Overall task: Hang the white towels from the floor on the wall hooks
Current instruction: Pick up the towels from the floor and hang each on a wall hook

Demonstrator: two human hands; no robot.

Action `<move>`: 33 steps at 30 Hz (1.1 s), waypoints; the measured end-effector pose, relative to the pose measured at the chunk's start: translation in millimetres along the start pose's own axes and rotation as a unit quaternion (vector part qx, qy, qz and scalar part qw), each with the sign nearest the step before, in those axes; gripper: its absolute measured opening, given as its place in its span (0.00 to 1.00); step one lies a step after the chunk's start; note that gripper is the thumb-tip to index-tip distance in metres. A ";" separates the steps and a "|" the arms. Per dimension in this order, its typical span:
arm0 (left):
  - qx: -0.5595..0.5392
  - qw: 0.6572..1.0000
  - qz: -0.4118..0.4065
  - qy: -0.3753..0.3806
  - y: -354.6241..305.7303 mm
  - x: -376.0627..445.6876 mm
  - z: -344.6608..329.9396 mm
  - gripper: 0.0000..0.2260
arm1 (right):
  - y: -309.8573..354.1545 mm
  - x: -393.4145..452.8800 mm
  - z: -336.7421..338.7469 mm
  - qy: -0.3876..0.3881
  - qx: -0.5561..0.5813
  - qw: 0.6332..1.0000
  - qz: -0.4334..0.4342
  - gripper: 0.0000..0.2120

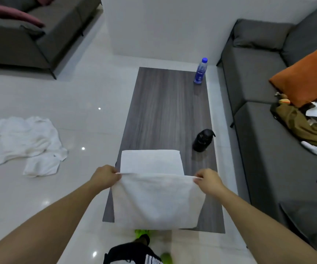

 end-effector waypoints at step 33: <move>-0.402 0.843 0.356 -0.013 137.5 25.7 -229.5 0.11 | -92.1 99.1 -231.8 0.145 0.434 0.812 -0.362 0.18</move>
Point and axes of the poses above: each hand's wrist, its own x-axis towards the middle knuckle, its own z-axis out of the back of the hand, y = z × x, the point moved 2 cm from there along x, towards the middle knuckle, and after that the axes turned 11 degrees about -z, right-handed, at the moved point
